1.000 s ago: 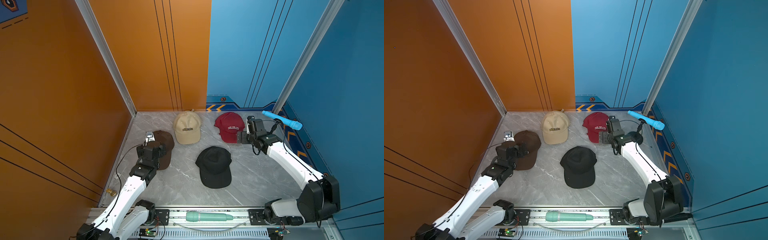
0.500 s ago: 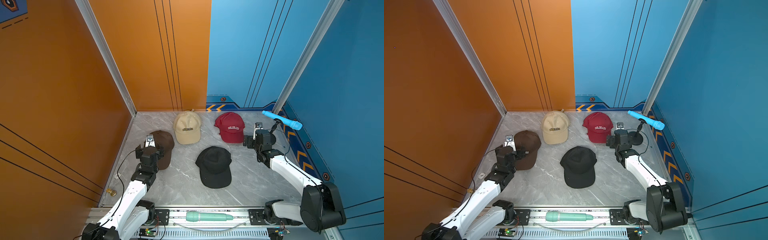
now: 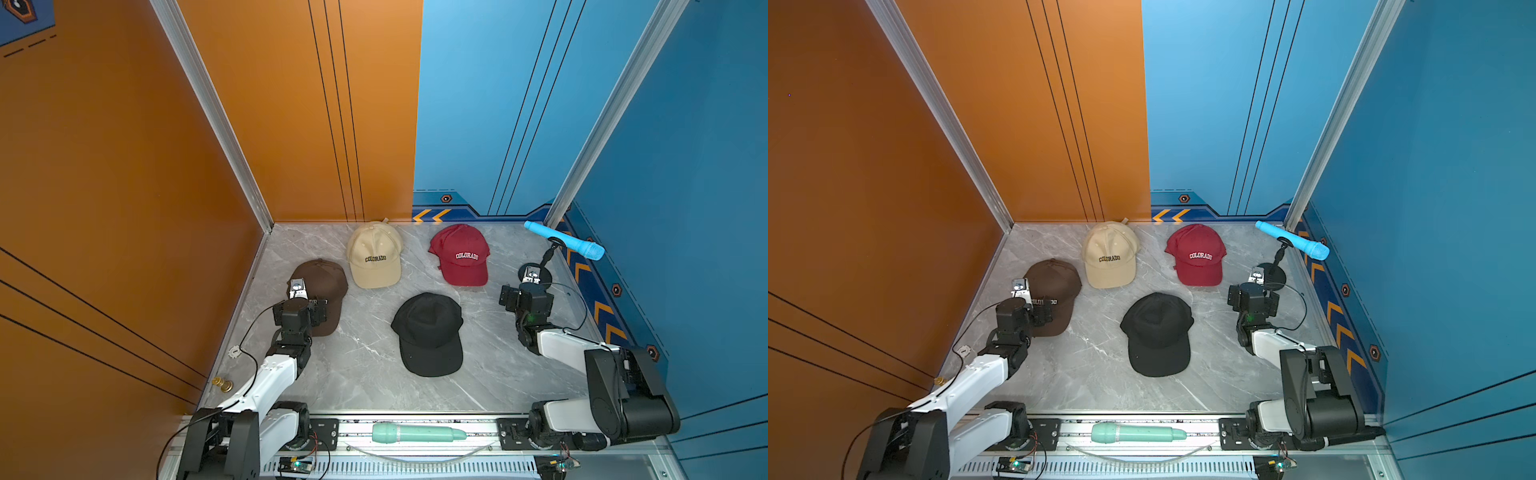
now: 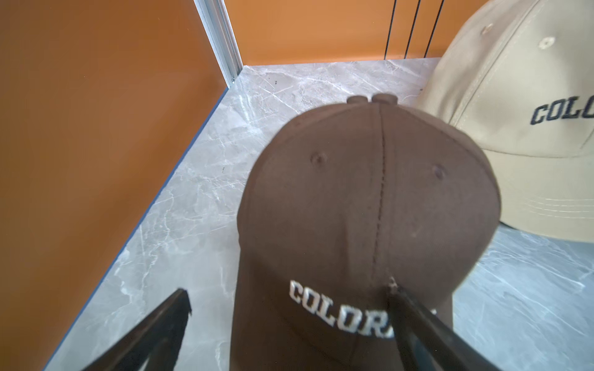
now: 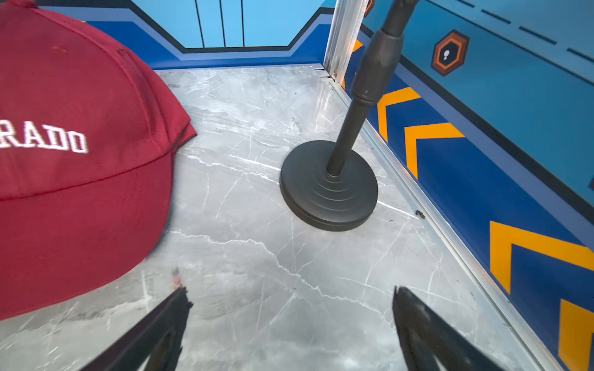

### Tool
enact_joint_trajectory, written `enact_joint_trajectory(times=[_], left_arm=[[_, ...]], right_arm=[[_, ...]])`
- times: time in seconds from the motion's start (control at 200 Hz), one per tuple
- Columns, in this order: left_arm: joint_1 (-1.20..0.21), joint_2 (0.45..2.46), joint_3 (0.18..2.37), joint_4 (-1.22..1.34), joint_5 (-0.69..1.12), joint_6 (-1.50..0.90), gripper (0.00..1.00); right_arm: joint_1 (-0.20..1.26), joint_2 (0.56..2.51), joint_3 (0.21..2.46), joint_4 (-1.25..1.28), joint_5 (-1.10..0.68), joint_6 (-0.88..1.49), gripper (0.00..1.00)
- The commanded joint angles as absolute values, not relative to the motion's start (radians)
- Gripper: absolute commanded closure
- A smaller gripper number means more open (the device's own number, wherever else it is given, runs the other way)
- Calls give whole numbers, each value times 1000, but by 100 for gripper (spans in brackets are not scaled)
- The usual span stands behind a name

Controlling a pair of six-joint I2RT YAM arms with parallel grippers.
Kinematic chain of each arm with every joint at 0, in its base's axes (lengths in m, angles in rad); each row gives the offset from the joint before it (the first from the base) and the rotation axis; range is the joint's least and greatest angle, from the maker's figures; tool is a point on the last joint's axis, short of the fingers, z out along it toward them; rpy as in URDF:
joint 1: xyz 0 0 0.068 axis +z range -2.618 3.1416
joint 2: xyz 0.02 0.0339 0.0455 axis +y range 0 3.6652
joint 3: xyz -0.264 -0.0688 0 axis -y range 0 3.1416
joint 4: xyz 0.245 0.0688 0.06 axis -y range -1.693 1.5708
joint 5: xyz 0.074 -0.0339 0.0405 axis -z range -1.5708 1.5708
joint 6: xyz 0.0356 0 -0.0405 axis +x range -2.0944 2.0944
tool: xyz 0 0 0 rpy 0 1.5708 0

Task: Stack the baseball caps by color
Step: Move the baseball cap to the center of the board.

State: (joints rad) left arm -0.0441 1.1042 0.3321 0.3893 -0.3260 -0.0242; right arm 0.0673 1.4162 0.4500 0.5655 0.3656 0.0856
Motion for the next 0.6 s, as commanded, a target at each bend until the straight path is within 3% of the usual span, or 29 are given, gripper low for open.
enact_joint_trajectory(times=[0.0, 0.596], left_arm=[[-24, 1187, 335, 479, -278, -48, 2], [47, 1496, 521, 597, -126, -92, 2]], right_arm=[[49, 1467, 438, 706, 300, 96, 0], [32, 1489, 441, 721, 236, 94, 0]])
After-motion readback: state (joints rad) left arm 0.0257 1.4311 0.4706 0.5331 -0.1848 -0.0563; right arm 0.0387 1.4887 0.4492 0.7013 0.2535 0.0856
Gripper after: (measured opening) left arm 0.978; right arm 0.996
